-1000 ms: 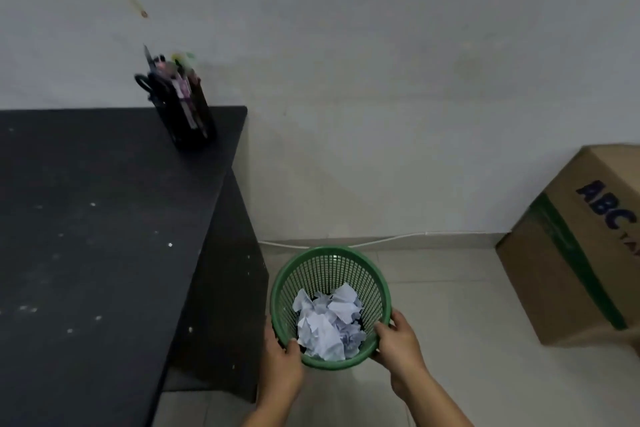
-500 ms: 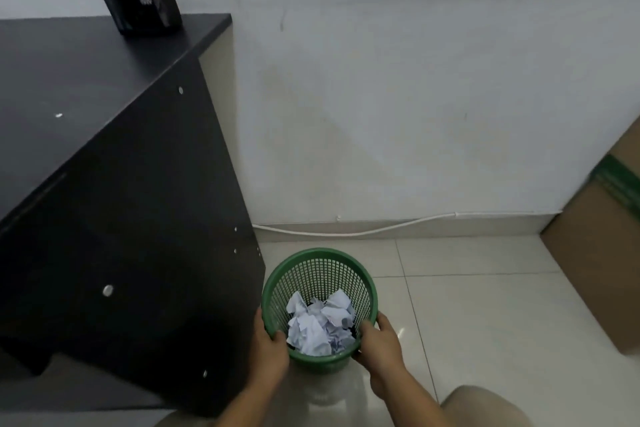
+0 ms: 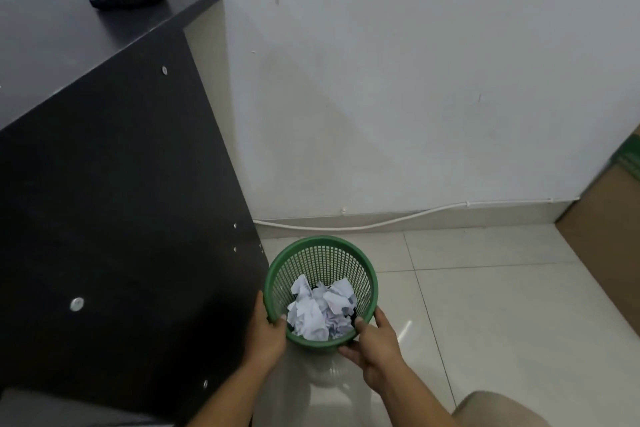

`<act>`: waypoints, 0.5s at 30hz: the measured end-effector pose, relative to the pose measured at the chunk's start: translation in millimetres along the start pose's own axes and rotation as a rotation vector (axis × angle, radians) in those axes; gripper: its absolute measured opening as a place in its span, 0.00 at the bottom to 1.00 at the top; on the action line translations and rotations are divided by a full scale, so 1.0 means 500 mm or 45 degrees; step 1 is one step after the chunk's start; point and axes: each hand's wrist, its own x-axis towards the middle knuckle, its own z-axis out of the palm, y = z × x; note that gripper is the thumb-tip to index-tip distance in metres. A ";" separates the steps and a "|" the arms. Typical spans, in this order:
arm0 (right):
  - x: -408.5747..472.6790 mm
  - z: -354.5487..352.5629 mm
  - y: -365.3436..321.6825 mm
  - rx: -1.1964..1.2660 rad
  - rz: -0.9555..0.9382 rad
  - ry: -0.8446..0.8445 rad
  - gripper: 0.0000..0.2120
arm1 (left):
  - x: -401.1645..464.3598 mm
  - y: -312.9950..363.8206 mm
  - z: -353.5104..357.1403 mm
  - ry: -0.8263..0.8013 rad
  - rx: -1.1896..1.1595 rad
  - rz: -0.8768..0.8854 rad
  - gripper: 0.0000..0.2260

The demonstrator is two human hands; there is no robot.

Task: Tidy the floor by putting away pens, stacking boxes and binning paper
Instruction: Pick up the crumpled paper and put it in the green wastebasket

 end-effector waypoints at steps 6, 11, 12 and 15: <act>0.027 0.051 -0.016 -0.003 -0.050 0.039 0.17 | -0.001 0.015 0.006 -0.054 0.034 0.083 0.24; 0.041 0.045 -0.011 -0.226 -0.089 0.051 0.18 | -0.003 0.016 0.013 0.001 0.126 0.119 0.26; 0.041 0.041 -0.010 -0.378 -0.134 0.089 0.23 | -0.008 0.018 0.013 0.025 0.159 0.099 0.27; 0.012 0.027 -0.029 -0.865 -0.274 0.195 0.32 | -0.033 0.039 0.005 0.081 0.347 -0.026 0.31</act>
